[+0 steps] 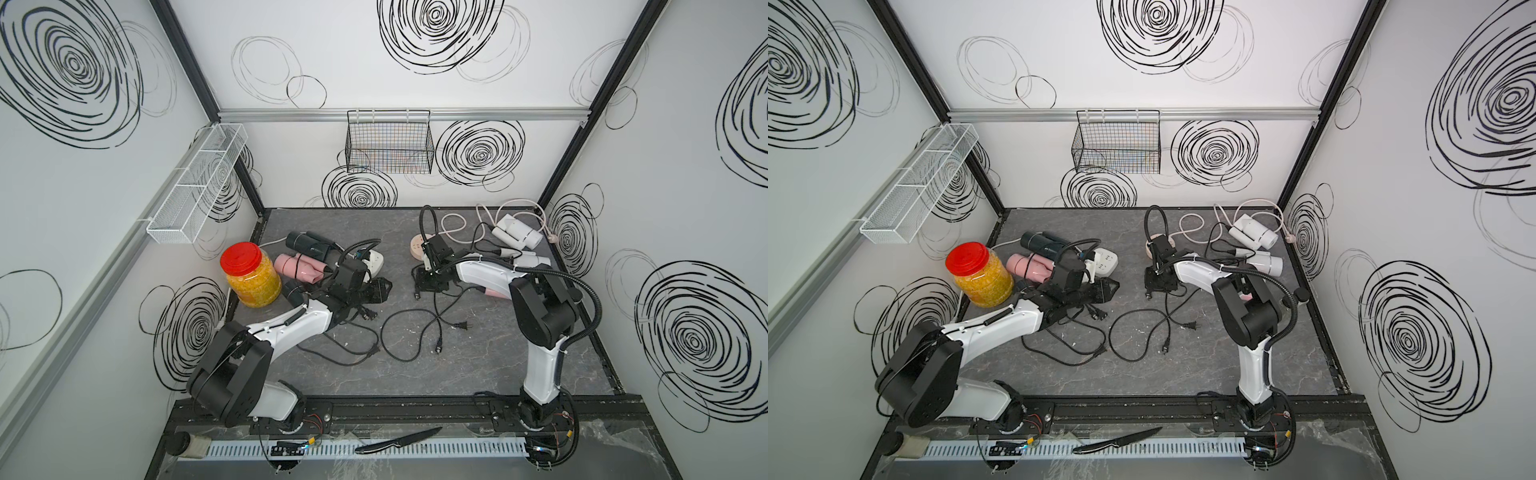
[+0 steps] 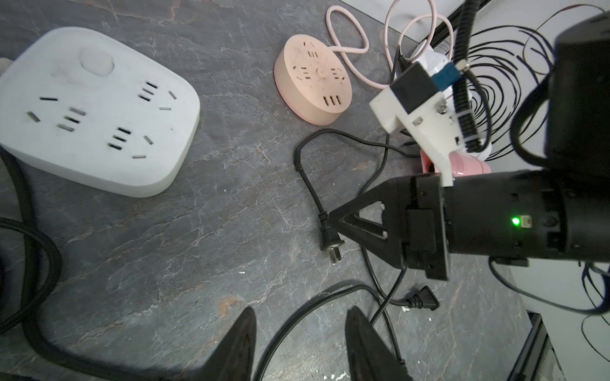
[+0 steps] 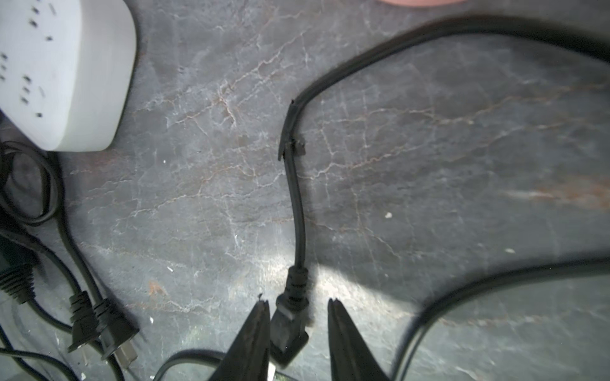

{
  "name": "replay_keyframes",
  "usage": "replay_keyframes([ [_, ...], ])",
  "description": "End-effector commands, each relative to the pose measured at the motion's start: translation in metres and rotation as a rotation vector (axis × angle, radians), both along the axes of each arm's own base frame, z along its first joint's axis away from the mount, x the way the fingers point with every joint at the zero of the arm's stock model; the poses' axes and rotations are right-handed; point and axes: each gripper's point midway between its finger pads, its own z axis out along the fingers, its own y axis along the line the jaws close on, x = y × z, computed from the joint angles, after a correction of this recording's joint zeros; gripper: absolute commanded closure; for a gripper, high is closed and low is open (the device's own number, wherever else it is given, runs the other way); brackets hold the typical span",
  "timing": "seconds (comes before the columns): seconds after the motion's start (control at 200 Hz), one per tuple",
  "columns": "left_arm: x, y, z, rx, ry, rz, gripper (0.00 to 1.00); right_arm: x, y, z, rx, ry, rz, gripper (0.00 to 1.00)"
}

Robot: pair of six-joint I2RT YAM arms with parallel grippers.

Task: Charge the blow dryers
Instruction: Pick up the plug from the center of the board.

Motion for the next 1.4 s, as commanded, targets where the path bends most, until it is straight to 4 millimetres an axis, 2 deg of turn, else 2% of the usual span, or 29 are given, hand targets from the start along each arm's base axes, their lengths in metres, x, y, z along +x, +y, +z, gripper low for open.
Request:
replay_keyframes([
  [0.0, 0.001, -0.003, 0.003, -0.011, -0.049, -0.001, 0.51, -0.005, 0.001, -0.007, -0.072, 0.042, -0.02, 0.66],
  [0.255, 0.002, -0.009, 0.005, -0.059, -0.059, -0.008, 0.51, -0.013, -0.005, -0.025, -0.209, 0.054, -0.029, 0.67],
  [0.425, 0.004, -0.016, 0.012, -0.136, -0.059, -0.02, 0.51, -0.012, -0.013, -0.022, -0.267, 0.025, -0.049, 0.83],
  [0.515, 0.006, -0.025, 0.018, -0.217, -0.06, -0.029, 0.5, -0.011, -0.008, -0.003, -0.18, -0.038, -0.046, 0.88],
  [0.58, 0.01, -0.03, 0.023, -0.282, -0.058, -0.028, 0.49, -0.014, -0.006, 0.018, -0.11, -0.12, -0.026, 0.88],
  [0.665, 0.015, -0.041, 0.038, -0.402, -0.065, -0.041, 0.39, -0.02, -0.006, 0.048, -0.008, -0.235, 0.007, 0.88],
  [0.731, 0.017, -0.055, 0.049, -0.484, -0.054, -0.08, 0.33, -0.027, -0.009, 0.066, 0.048, -0.303, 0.032, 0.88],
  [0.841, 0.015, -0.086, 0.059, -0.538, -0.025, -0.156, 0.31, -0.037, -0.014, 0.086, 0.111, -0.389, 0.056, 0.89],
  [0.956, 0.014, -0.112, 0.065, -0.536, -0.019, -0.196, 0.3, -0.046, -0.016, 0.097, 0.166, -0.433, 0.07, 0.88],
  [1.126, 0.018, -0.132, 0.081, -0.595, -0.03, -0.222, 0.34, -0.055, -0.016, 0.097, 0.199, -0.439, 0.082, 0.88],
  [1.276, 0.023, -0.138, 0.069, -0.571, 0.001, -0.203, 0.38, -0.058, -0.019, 0.108, 0.221, -0.482, 0.077, 0.88],
  [1.391, 0.027, -0.133, 0.051, -0.497, 0.028, -0.154, 0.39, -0.058, -0.024, 0.11, 0.204, -0.491, 0.074, 0.88],
])
